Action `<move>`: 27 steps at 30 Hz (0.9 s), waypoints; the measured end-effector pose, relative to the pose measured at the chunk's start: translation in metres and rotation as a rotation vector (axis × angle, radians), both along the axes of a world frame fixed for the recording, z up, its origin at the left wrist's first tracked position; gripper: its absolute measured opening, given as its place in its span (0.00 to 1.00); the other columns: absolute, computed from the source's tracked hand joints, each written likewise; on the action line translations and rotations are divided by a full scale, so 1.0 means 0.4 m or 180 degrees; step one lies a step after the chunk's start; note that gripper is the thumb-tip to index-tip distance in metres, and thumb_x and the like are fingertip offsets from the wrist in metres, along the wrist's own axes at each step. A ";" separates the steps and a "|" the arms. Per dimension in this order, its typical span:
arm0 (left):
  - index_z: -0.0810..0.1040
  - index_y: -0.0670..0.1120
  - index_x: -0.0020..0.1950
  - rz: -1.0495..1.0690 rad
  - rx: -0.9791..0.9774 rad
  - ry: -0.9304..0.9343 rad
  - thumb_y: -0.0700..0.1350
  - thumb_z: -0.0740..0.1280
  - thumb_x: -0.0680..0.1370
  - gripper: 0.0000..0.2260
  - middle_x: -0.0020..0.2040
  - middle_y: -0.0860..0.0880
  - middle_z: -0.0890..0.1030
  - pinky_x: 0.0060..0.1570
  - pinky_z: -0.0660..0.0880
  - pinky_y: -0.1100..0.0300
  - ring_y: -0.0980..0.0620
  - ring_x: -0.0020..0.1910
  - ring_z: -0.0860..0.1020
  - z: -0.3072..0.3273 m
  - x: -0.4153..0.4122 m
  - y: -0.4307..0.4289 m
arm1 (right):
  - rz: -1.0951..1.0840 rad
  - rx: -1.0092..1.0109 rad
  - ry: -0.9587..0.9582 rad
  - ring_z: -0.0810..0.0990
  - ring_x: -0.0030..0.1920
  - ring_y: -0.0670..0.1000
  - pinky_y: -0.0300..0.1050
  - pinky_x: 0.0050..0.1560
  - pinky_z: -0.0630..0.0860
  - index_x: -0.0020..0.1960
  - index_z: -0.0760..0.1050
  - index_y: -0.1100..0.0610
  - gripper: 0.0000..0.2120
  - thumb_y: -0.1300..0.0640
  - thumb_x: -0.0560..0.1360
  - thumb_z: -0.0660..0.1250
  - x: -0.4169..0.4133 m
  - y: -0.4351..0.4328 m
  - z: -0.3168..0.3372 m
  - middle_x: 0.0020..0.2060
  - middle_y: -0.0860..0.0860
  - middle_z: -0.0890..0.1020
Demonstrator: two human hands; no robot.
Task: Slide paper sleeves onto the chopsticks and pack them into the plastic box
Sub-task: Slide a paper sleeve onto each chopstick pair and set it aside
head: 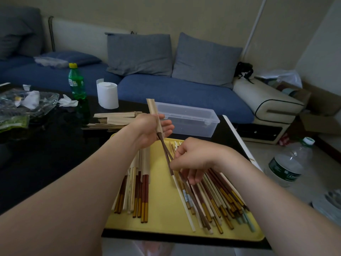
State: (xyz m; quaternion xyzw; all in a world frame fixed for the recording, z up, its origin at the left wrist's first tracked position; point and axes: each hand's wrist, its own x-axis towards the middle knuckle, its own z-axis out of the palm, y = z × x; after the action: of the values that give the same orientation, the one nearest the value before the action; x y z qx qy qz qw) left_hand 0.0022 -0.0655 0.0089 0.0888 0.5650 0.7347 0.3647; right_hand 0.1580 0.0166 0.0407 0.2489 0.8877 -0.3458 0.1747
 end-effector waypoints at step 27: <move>0.74 0.43 0.62 0.0233 -0.0241 0.0174 0.45 0.63 0.87 0.08 0.51 0.42 0.86 0.47 0.85 0.49 0.47 0.45 0.88 -0.015 -0.018 -0.002 | -0.0632 0.0360 0.0465 0.85 0.38 0.49 0.41 0.36 0.81 0.53 0.87 0.57 0.08 0.52 0.80 0.76 0.007 0.022 -0.006 0.44 0.57 0.89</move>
State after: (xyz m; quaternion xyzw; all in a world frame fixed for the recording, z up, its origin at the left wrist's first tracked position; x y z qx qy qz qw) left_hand -0.0049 -0.0661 0.0030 0.0742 0.6050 0.7230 0.3252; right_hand 0.1607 0.0254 0.0381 0.3191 0.8871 -0.3279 0.0603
